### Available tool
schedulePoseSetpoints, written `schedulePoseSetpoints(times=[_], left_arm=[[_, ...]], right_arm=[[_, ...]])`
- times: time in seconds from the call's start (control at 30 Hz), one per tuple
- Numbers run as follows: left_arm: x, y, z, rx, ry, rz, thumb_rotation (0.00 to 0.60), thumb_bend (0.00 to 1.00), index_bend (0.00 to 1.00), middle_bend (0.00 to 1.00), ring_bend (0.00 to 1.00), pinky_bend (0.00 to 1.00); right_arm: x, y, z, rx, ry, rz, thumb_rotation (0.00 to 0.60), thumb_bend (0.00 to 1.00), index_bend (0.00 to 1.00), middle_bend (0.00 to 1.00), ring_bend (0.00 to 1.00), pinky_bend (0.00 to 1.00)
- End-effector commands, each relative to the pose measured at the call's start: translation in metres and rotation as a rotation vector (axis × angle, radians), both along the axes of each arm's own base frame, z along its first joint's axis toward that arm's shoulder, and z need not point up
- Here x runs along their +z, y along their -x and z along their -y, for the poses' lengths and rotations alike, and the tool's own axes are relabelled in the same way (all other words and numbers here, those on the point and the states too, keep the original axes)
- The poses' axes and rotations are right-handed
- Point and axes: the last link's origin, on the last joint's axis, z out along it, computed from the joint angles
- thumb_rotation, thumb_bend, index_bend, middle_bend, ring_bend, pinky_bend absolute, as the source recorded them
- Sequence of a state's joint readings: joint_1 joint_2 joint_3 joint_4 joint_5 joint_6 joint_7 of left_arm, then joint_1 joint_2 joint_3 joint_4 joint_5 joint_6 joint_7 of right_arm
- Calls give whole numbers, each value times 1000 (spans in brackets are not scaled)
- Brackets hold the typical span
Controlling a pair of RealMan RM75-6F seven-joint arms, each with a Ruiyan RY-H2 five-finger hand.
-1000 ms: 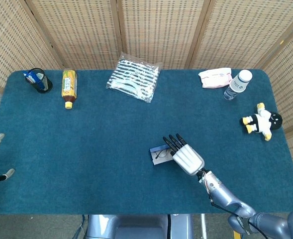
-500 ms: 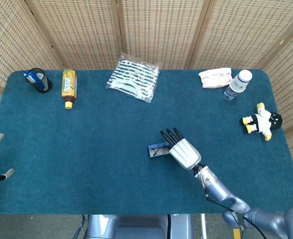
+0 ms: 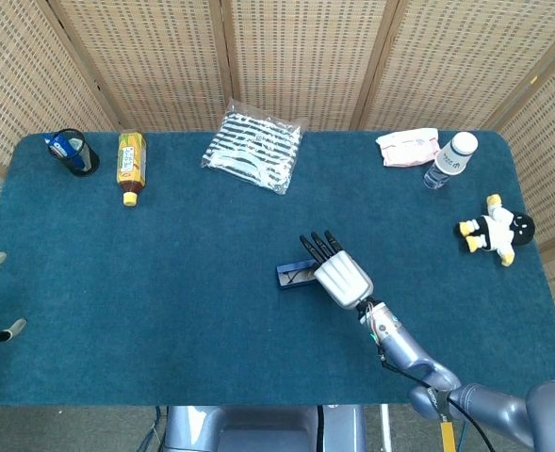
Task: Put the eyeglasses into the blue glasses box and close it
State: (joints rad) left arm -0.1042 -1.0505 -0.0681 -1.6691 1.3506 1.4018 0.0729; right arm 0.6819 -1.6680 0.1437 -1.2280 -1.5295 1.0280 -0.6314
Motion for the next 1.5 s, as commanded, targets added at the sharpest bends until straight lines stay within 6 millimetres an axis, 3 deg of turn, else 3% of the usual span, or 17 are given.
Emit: schedulePoseSetpoints(times=[0.03,0.17,0.33,0.7,0.87,1.0,1.27,1.5], left_arm=[[0,0,0,0,-1,1,600,0,0,0,0,0],[1,0,0,-1,-1,2,600,0,0,0,0,0],[1,0,0,-1,-4,5,600,0,0,0,0,0],[3,1,0,1,-8,11,600,0,0,0,0,0],[3,1,0,1,-9,12,600,0,0,0,0,0],[4,2,0,3,-8,13,600,0,0,0,0,0],[3,2,-1,4,-7,13,600,0,0,0,0,0],[3,2,-1,3,-4,12,600,0,0,0,0,0]], right_arm=[[-1,-3,2,-4,3,0,600,517,732,39,0,131],[-4,-5,5,-17,8,-5,600,517,722,39,0,131],[-9,-9,10,-46,13,4,600,517,496,37,0,131],[-16,-17,20,-90,43,29,600,505,293,26,0,131],[-18,-18,22,-101,51,31,600,456,149,0,0,131],[-17,-23,23,-108,68,69,600,363,27,0,0,130],[-2,-41,16,-125,7,172,600,260,0,0,0,8],[8,-46,7,-224,-221,73,600,257,0,0,0,0]])
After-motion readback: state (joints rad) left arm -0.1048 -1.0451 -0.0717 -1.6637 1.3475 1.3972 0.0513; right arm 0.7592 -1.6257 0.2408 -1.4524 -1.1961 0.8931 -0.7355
